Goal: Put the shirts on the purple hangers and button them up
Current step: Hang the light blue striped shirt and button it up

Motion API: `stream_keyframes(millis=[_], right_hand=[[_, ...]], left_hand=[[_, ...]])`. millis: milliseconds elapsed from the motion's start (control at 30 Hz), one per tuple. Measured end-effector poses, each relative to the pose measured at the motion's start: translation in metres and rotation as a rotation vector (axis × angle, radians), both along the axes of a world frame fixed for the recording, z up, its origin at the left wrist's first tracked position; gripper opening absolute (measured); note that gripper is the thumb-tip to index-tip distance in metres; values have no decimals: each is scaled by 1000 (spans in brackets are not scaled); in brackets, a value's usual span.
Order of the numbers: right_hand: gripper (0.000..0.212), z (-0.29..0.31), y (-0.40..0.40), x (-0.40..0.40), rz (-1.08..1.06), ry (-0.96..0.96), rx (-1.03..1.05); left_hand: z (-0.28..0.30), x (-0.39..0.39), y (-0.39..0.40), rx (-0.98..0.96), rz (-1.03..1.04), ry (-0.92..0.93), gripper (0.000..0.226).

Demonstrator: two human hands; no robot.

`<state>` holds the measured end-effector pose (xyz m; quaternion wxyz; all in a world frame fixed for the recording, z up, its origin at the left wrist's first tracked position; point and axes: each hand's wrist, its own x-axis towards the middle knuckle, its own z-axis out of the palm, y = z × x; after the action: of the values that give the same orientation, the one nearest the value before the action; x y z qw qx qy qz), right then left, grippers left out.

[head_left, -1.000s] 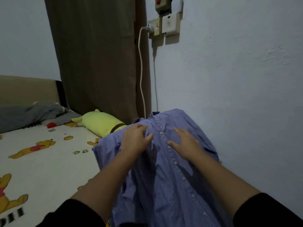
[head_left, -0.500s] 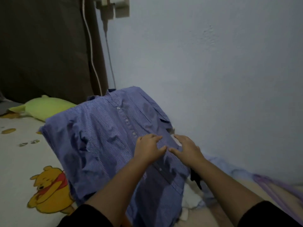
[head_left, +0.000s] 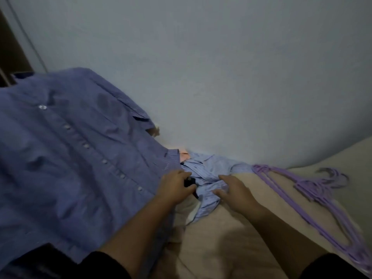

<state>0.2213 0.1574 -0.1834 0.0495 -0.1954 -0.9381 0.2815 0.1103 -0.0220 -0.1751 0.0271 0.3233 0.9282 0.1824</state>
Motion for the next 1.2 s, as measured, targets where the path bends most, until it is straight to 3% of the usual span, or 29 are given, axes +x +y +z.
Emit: stream_keyframes(millis=[233, 367, 500, 567, 633, 800, 900, 1033, 1200], right_hand=[[60, -49, 55, -36, -2, -36, 39], [52, -70, 67, -69, 10, 64, 43], [39, -88, 70, -95, 16, 230, 223], [25, -90, 73, -101, 60, 283, 258], [25, -92, 75, -100, 116, 332, 245], [39, -74, 85, -82, -7, 305, -68], [49, -59, 97, -54, -11, 332, -20], [38, -50, 114, -1, 4, 300, 85], [26, -49, 124, 63, -75, 80, -75]], left_hand=[[-46, -33, 56, 35, -50, -30, 54], [-61, -59, 78, 64, -63, 38, 56], [-78, -83, 90, 85, -101, 87, 56], [-88, -91, 93, 108, -136, 100, 62], [-93, -94, 96, 142, -149, 98, 70], [-81, -82, 105, 56, -167, -3, 81], [-73, -70, 110, -25, -202, -63, 67], [-73, -38, 110, -20, -227, -124, 57], [-68, 18, 111, -23, -322, -133, 53]])
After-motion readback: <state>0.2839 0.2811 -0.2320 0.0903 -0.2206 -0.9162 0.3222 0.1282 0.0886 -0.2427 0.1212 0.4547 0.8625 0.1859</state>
